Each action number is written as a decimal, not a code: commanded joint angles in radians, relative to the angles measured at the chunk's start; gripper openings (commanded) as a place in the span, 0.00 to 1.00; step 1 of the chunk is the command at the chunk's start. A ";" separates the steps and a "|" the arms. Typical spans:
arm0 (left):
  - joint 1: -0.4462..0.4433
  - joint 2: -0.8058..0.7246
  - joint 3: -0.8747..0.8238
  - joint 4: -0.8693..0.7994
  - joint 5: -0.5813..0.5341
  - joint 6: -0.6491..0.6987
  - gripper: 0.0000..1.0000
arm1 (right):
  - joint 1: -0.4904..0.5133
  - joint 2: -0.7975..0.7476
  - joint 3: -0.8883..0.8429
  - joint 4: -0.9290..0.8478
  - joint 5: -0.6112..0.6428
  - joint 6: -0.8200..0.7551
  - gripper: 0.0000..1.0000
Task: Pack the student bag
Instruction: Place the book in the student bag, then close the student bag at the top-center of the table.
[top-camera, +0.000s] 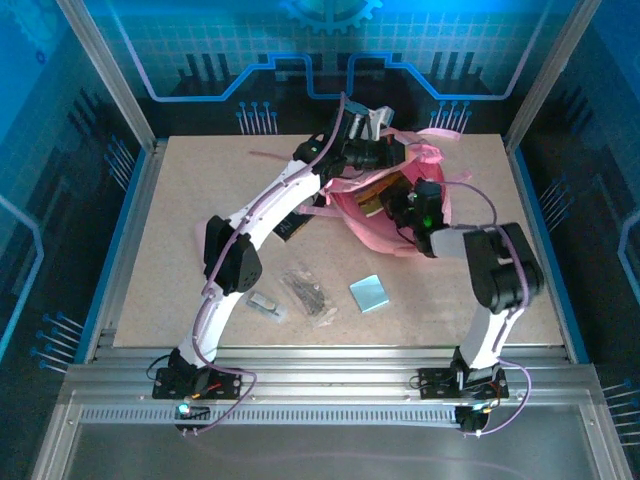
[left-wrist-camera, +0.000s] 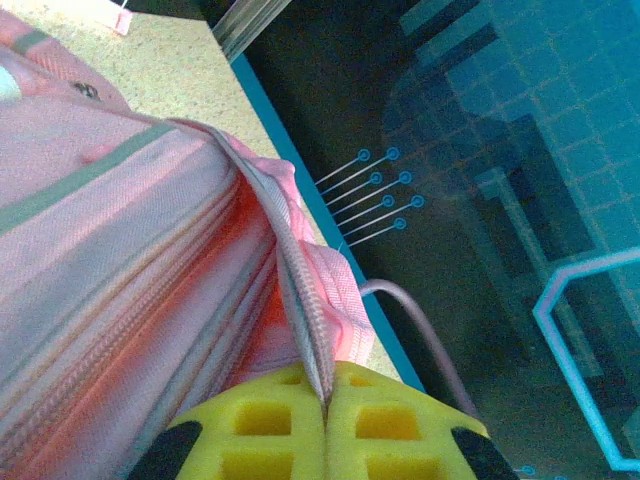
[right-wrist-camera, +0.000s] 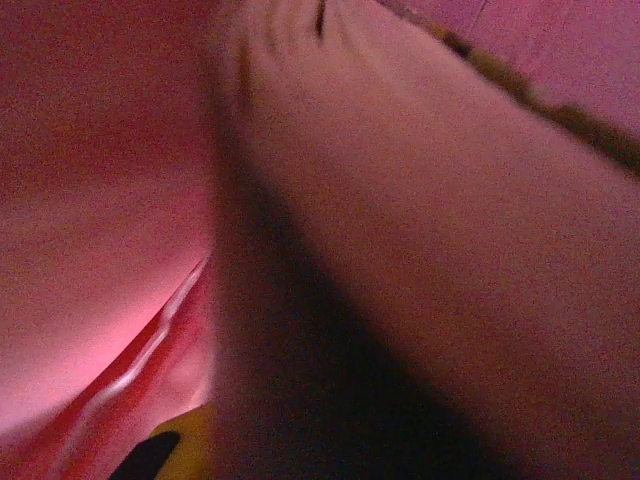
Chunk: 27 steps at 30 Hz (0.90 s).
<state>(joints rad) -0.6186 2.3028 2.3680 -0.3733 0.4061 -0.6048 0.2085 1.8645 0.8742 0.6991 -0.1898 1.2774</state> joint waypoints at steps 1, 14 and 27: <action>-0.020 -0.054 0.069 0.051 0.063 -0.026 0.00 | 0.005 0.073 0.079 0.163 0.039 0.028 0.00; -0.021 0.000 0.080 0.083 0.039 -0.041 0.00 | -0.103 -0.173 0.146 -0.710 0.041 -0.101 0.87; -0.045 0.053 0.098 0.001 0.062 -0.007 0.25 | -0.203 -0.732 0.130 -1.353 0.065 -0.523 0.94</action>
<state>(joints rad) -0.6525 2.3688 2.4271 -0.3889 0.4225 -0.6254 0.0109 1.2007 0.9943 -0.4408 -0.1455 0.8841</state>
